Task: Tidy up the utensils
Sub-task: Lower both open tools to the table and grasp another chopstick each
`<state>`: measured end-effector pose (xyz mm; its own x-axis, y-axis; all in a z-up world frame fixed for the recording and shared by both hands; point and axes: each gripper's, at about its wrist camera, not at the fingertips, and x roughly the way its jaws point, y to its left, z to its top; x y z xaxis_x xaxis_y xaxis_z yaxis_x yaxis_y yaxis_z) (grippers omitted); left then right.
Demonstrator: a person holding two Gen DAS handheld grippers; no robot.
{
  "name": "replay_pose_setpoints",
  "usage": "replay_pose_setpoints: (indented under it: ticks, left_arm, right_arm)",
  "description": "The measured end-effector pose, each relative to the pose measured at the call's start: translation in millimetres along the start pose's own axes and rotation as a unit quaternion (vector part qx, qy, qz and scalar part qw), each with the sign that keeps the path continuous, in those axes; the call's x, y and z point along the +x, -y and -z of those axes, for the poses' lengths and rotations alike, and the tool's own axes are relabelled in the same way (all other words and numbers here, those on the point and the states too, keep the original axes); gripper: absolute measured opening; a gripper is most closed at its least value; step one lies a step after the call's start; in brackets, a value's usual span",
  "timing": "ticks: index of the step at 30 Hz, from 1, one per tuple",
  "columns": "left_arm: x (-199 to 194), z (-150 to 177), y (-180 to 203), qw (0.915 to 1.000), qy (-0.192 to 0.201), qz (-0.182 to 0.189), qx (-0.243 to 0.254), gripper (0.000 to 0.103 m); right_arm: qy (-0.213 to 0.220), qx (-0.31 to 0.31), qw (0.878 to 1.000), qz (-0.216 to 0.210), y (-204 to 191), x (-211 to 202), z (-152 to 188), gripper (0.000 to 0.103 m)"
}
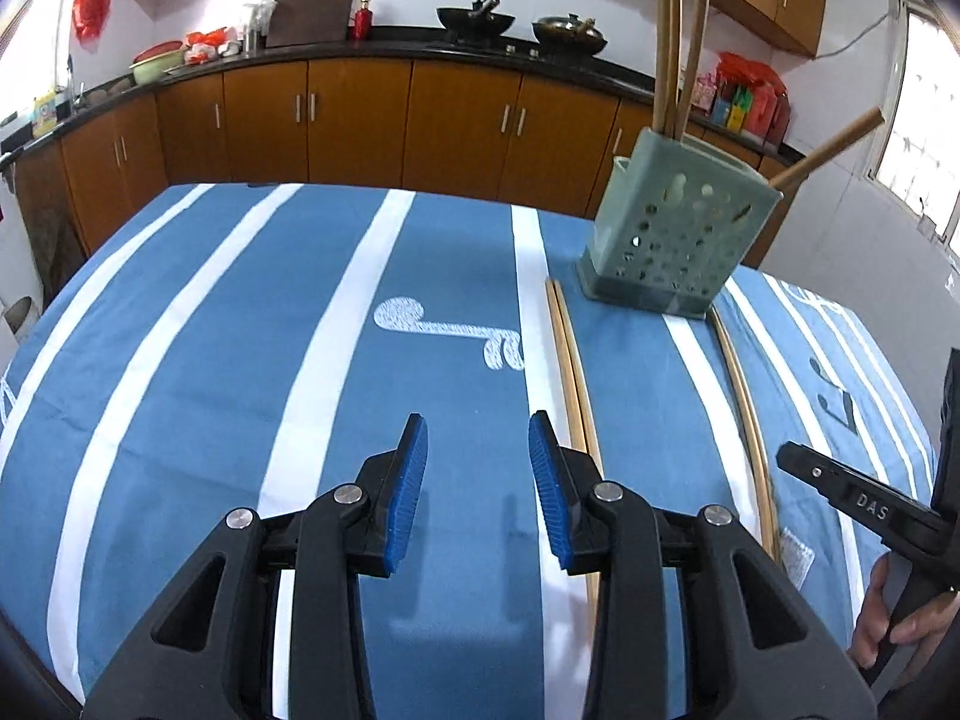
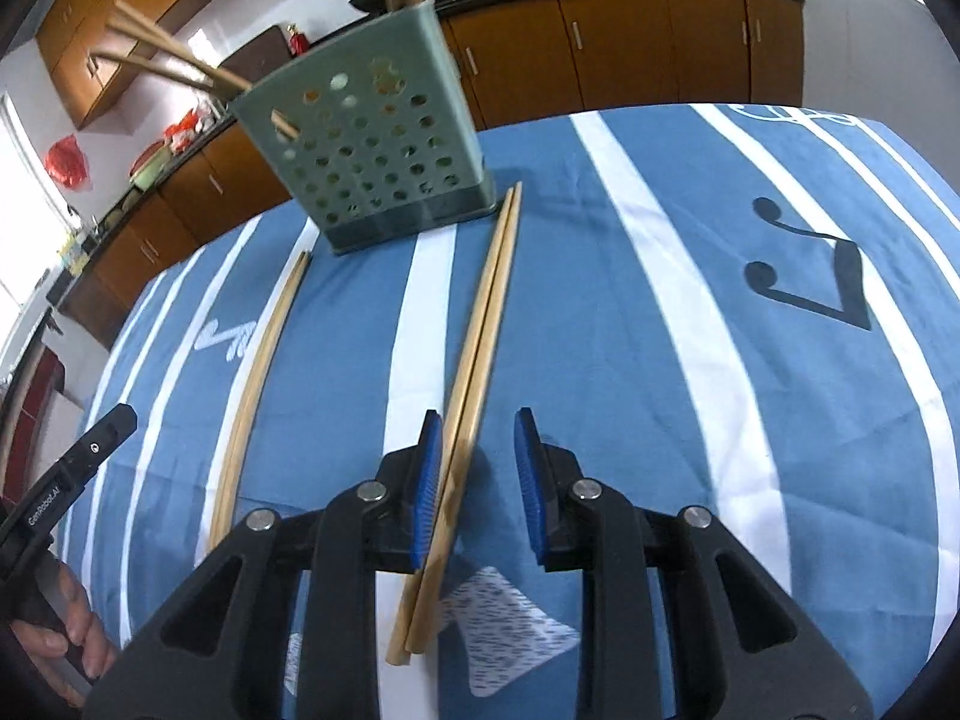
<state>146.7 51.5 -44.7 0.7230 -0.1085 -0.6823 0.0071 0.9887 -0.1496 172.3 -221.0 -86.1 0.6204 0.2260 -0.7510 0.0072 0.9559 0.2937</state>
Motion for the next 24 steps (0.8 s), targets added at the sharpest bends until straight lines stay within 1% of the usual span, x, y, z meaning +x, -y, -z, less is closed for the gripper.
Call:
replay_pose_setpoints:
  ticks: [3, 5, 10, 13, 16, 20, 22, 23, 24]
  left_arm:
    - [2.6, 3.4, 4.1, 1.0000, -0.005, 0.004, 0.004, 0.036]
    - [3.9, 4.6, 5.9, 0.9999, -0.008, 0.006, 0.006, 0.036]
    - [9.0, 8.1, 9.1, 0.9997, -0.017, 0.013, 0.009, 0.036]
    - [11.5, 10.2, 11.4, 0.9995, -0.021, 0.020, 0.011, 0.036]
    - [14.3, 12.3, 14.5, 0.9992, -0.026, 0.026, 0.016, 0.036]
    - [17.7, 14.4, 18.7, 0.9987, -0.032, 0.033, 0.022, 0.036]
    - [19.4, 15.4, 20.2, 0.9982, -0.038, 0.041, 0.022, 0.036]
    - [20.2, 15.9, 21.2, 0.9979, -0.041, 0.045, 0.022, 0.036]
    - [20.9, 16.1, 22.5, 0.9977, -0.043, 0.047, 0.023, 0.036]
  right_arm:
    - [-0.013, -0.011, 1.000, 0.019, -3.9, 8.3, 1.7, 0.022]
    - [-0.006, -0.016, 1.000, 0.024, -3.6, 7.8, 2.0, 0.022]
    - [0.004, -0.030, 0.998, 0.054, -1.3, 8.3, -2.7, 0.022]
    - [0.006, -0.033, 0.998, 0.059, 2.4, 7.9, -3.8, 0.022]
    - [0.010, -0.050, 0.996, 0.071, -0.5, 6.7, -1.8, 0.022]
    - [0.005, -0.058, 0.997, 0.059, -3.1, 8.6, 2.3, 0.022]
    - [0.008, -0.068, 0.995, 0.071, -4.8, 9.6, 2.5, 0.016]
    - [0.010, -0.072, 0.994, 0.081, -5.0, 10.0, 2.2, 0.008]
    - [0.011, -0.069, 0.993, 0.094, -2.2, 10.3, 0.6, 0.008]
